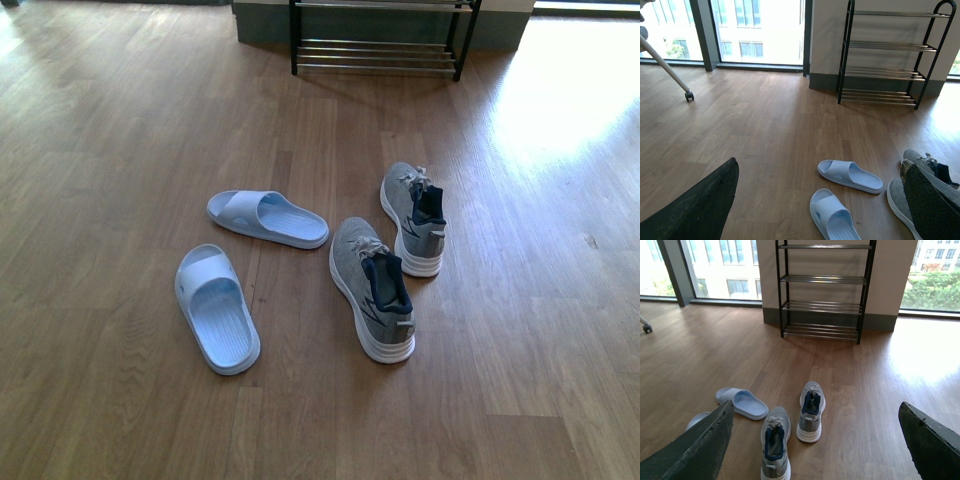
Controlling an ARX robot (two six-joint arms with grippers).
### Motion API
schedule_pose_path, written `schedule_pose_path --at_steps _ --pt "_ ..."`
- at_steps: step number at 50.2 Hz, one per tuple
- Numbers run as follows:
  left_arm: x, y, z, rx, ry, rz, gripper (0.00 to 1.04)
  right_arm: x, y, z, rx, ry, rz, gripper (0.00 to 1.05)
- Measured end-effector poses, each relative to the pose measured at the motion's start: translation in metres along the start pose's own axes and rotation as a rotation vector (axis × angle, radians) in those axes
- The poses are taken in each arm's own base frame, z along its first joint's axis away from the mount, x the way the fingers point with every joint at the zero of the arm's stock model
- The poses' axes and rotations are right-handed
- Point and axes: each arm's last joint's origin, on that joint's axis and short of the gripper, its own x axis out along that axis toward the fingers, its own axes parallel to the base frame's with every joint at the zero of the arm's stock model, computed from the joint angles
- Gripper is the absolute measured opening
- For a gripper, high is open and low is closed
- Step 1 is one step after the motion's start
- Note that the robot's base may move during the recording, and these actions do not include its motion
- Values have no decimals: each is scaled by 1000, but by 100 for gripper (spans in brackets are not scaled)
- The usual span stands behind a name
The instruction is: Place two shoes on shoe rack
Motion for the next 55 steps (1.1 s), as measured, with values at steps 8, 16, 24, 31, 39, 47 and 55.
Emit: schedule_pose_path --at_steps 8,16,24,31,39,47,55 --pt "0 0 0 0 0 0 95 0 0 0 0 0 0 95" --pt "0 0 0 0 0 0 95 0 0 0 0 0 0 95" --pt "0 0 0 0 0 0 95 0 0 0 0 0 0 95" --pt "0 0 0 0 0 0 95 0 0 0 0 0 0 95" --pt "0 0 0 0 0 0 95 0 0 0 0 0 0 95" --pt "0 0 0 0 0 0 95 0 0 0 0 0 0 96" --pt "0 0 0 0 0 0 95 0 0 0 0 0 0 96"
